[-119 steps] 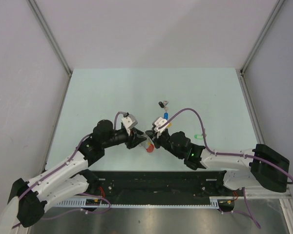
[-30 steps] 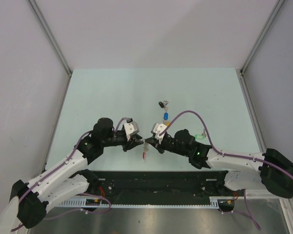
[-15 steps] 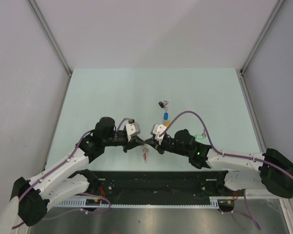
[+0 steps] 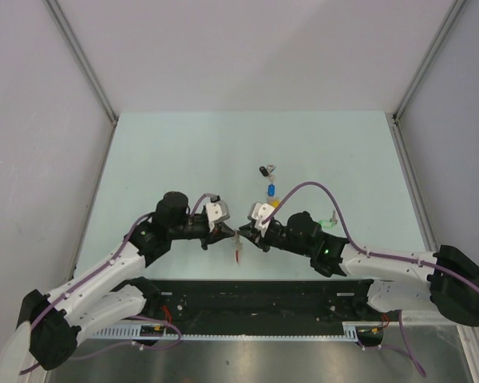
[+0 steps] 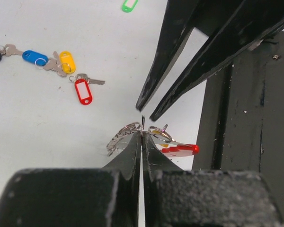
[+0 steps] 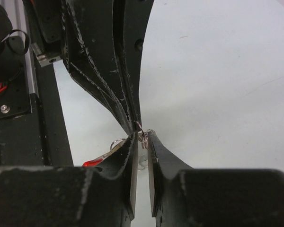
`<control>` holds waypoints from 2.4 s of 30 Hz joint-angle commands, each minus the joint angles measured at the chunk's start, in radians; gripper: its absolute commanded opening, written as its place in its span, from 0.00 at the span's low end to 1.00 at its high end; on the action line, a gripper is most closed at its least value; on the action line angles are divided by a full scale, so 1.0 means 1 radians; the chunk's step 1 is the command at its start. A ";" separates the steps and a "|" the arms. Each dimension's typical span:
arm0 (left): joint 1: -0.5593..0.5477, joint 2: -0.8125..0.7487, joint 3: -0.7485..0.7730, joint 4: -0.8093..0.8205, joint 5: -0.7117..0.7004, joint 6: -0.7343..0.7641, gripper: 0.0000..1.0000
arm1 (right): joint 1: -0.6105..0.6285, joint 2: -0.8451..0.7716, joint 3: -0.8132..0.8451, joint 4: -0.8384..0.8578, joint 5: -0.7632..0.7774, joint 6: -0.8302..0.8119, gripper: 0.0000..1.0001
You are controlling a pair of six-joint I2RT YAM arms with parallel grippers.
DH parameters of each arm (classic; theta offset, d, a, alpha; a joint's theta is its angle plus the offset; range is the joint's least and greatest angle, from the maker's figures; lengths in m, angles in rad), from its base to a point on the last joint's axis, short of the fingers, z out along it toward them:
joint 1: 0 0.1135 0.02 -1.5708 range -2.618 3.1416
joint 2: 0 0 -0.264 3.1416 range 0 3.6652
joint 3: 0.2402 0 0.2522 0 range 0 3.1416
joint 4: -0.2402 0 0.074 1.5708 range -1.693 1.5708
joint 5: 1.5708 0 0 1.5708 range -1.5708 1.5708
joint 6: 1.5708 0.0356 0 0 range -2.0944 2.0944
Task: Put the keys on the keyring
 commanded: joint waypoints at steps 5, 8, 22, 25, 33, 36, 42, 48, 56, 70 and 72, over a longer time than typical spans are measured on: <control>0.005 -0.001 0.031 0.035 -0.029 -0.014 0.00 | -0.015 -0.102 -0.012 0.022 0.186 0.036 0.27; 0.005 -0.004 0.030 0.035 -0.039 -0.017 0.00 | -0.025 -0.119 -0.021 0.008 0.202 0.048 0.29; 0.003 -0.013 0.030 0.032 -0.055 -0.020 0.00 | -0.064 -0.111 -0.029 -0.044 0.269 0.143 0.43; 0.005 -0.013 0.033 0.024 -0.078 -0.020 0.00 | -0.128 -0.130 -0.028 -0.133 0.286 0.229 0.46; 0.005 0.000 0.051 0.001 -0.119 -0.031 0.01 | -0.364 -0.156 -0.028 -0.402 0.297 0.389 0.50; 0.005 -0.005 0.053 -0.004 -0.128 -0.034 0.00 | -0.421 -0.128 -0.028 -0.422 0.264 0.410 0.50; 0.005 -0.013 0.054 -0.010 -0.150 -0.036 0.00 | -0.461 0.006 -0.028 -0.279 0.138 0.401 0.48; 0.005 -0.013 0.054 -0.007 -0.151 -0.037 0.00 | -0.420 0.183 -0.017 -0.029 0.087 0.410 0.42; 0.005 -0.011 0.056 -0.013 -0.159 -0.037 0.00 | -0.394 0.390 0.051 0.109 0.087 0.401 0.35; 0.005 -0.002 0.056 -0.013 -0.157 -0.034 0.00 | -0.397 0.527 0.110 0.157 0.079 0.390 0.26; 0.005 0.000 0.054 -0.011 -0.159 -0.034 0.00 | -0.398 0.531 0.111 0.151 0.082 0.390 0.24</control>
